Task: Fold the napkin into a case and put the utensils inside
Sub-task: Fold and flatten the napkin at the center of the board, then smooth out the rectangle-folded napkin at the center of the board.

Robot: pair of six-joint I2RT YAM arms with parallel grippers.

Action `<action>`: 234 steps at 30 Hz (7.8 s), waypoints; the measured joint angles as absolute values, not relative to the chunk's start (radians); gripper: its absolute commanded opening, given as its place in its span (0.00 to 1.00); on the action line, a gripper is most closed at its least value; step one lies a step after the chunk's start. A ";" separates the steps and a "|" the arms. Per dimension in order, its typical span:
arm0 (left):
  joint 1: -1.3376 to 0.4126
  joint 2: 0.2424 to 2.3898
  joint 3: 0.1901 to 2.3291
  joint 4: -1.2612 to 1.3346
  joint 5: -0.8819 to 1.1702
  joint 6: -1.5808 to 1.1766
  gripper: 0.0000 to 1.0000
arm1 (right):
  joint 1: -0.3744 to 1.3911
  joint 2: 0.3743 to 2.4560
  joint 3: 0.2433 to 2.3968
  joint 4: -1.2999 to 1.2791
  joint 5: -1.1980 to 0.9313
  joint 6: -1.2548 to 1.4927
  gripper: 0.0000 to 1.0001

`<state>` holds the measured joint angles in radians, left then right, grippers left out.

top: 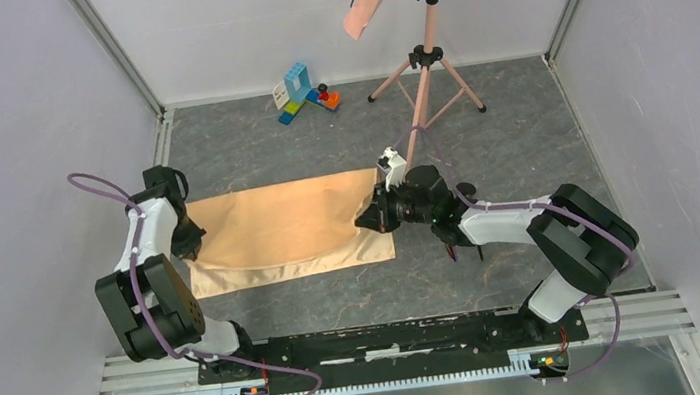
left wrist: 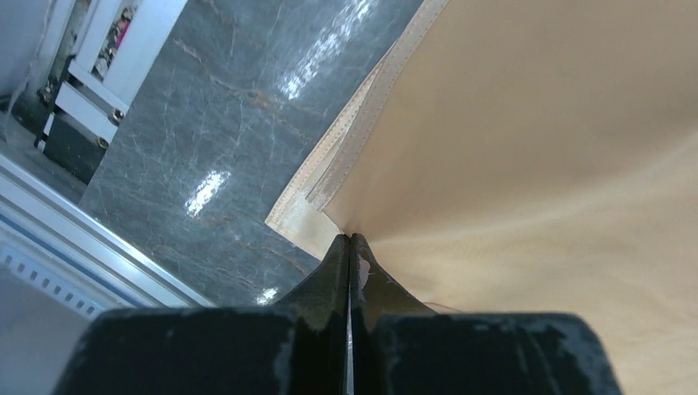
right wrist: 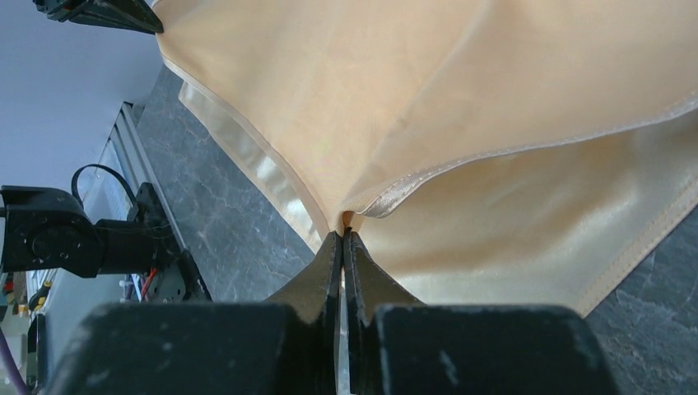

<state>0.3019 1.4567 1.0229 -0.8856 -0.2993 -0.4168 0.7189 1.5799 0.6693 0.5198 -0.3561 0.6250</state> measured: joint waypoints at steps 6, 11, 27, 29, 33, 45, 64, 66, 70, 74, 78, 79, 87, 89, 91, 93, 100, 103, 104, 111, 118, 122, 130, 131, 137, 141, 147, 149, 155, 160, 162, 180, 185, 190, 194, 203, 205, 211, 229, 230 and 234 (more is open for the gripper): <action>0.302 1.437 0.965 -0.892 -0.326 -0.434 0.02 | 0.724 1.546 0.635 0.525 -0.360 0.632 0.04; 0.302 1.353 0.946 -0.891 -0.368 -0.459 0.02 | 0.727 1.517 0.632 0.531 -0.363 0.632 0.04; 0.302 1.240 0.915 -0.950 -0.395 -0.565 0.02 | 0.734 1.484 0.614 0.525 -0.363 0.632 0.04; 0.302 1.222 0.915 -0.959 -0.395 -0.582 0.02 | 0.737 1.476 0.614 0.525 -0.363 0.632 0.04; 0.302 1.215 0.918 -0.987 -0.395 -0.612 0.02 | 0.741 1.463 0.614 0.515 -0.363 0.632 0.04; 0.302 1.133 0.913 -1.019 -0.403 -0.645 0.02 | 0.744 1.431 0.612 0.507 -0.362 0.631 0.05; 0.302 1.286 0.875 -0.974 -0.359 -0.666 0.03 | 0.744 1.537 0.567 0.557 -0.363 0.643 0.05; 0.302 1.300 0.873 -0.970 -0.356 -0.666 0.08 | 0.744 1.541 0.567 0.566 -0.363 0.643 0.05; 0.302 1.316 0.873 -0.972 -0.356 -0.669 0.37 | 0.744 1.554 0.567 0.569 -0.362 0.641 0.14; 0.302 1.295 0.874 -1.001 -0.358 -0.693 0.69 | 0.744 1.554 0.571 0.494 -0.338 0.612 0.58; 0.302 1.203 0.902 -1.039 -0.358 -0.701 0.90 | 0.750 1.509 0.598 0.294 -0.263 0.514 0.70; 0.302 1.172 0.916 -1.042 -0.358 -0.701 0.90 | 0.751 1.496 0.611 0.253 -0.241 0.489 0.72; 0.302 1.072 0.948 -0.962 -0.110 -0.597 0.97 | 0.752 1.482 0.794 0.075 -0.139 0.279 0.73; 0.302 1.084 0.947 -0.919 -0.010 -0.579 0.97 | 0.752 1.522 0.841 0.086 -0.160 0.264 0.72; 0.302 1.091 0.941 -0.873 0.062 -0.575 0.97 | 0.752 1.575 0.881 0.104 -0.172 0.263 0.70; 0.302 1.102 0.936 -0.834 0.123 -0.575 0.97 | 0.752 1.632 0.920 0.109 -0.170 0.264 0.66; 0.302 1.105 0.927 -0.789 0.271 -0.559 0.97 | 0.741 1.736 1.049 -0.004 0.017 0.318 0.54; 0.302 1.077 0.925 -0.796 0.296 -0.520 0.98 | 0.720 1.736 1.051 -0.012 0.066 0.342 0.54; 0.302 1.065 0.925 -0.799 0.300 -0.509 0.98 | 0.708 1.738 1.051 -0.015 0.070 0.348 0.55; 0.287 0.945 0.886 -0.804 0.331 -0.459 1.00 | 0.615 1.795 1.058 0.037 -0.028 0.349 0.59; 0.205 0.958 0.870 -0.794 0.368 -0.448 1.00 | 0.583 1.888 1.126 0.078 -0.103 0.340 0.49; 0.168 0.960 0.884 -0.795 0.368 -0.442 1.00 | 0.580 1.914 1.132 0.097 -0.124 0.344 0.49; 0.166 0.951 0.886 -0.793 0.368 -0.440 1.00 | 0.580 1.914 1.118 0.128 -0.139 0.350 0.50; 0.166 0.950 0.886 -0.793 0.368 -0.440 1.00 | 0.580 1.914 1.110 0.134 -0.139 0.352 0.51; 0.164 0.941 0.886 -0.793 0.367 -0.440 1.00 | 0.579 1.914 1.059 0.149 -0.138 0.355 0.50; 0.162 0.939 0.886 -0.793 0.367 -0.435 1.00 | 0.576 1.913 1.056 0.168 -0.139 0.355 0.37; 0.161 0.939 0.885 -0.793 0.366 -0.435 1.00 | 0.574 1.913 1.056 0.183 -0.139 0.362 0.28; 0.162 0.939 0.885 -0.793 0.365 -0.435 1.00 | 0.573 1.913 1.056 0.183 -0.138 0.362 0.23; 0.162 0.939 0.885 -0.793 0.357 -0.434 1.00 | 0.569 1.913 1.076 0.174 -0.129 0.354 0.02; 0.162 0.939 0.885 -0.793 0.344 -0.426 1.00 | 0.557 1.913 1.109 0.170 -0.127 0.352 0.00; 0.162 0.939 0.885 -0.793 0.342 -0.425 1.00 | 0.552 1.913 1.116 0.170 -0.127 0.352 0.00; 0.161 1.030 0.874 -0.744 0.358 -0.427 1.00 | 0.514 1.905 1.081 0.201 -0.122 0.384 0.05; 0.159 1.049 0.846 -0.704 0.379 -0.429 1.00 | 0.512 1.930 1.136 0.190 -0.135 0.375 0.04; 0.159 1.052 0.836 -0.697 0.377 -0.430 1.00 | 0.509 1.951 1.194 0.199 -0.139 0.369 0.06; 0.159 1.055 0.836 -0.693 0.373 -0.430 1.00 | 0.506 1.977 1.216 0.203 -0.139 0.362 0.21; 0.159 1.075 0.831 -0.695 0.277 -0.488 1.00 | 0.494 2.036 1.308 0.104 -0.094 0.278 0.53; 0.159 1.082 0.824 -0.693 0.253 -0.509 1.00 | 0.495 2.018 1.306 0.073 -0.083 0.281 0.56; 0.160 1.104 0.810 -0.697 0.179 -0.550 1.00 | 0.565 1.820 1.162 0.020 -0.083 0.289 0.50; 0.160 1.191 0.804 -0.720 0.158 -0.556 1.00 | 0.693 1.557 0.639 0.155 -0.027 0.338 0.23; 0.160 1.202 0.805 -0.723 0.160 -0.555 1.00 | 0.693 1.535 0.614 0.163 -0.004 0.347 0.23; 0.160 1.241 0.807 -0.721 0.160 -0.554 1.00 | 0.691 1.427 0.496 0.202 0.094 0.379 0.26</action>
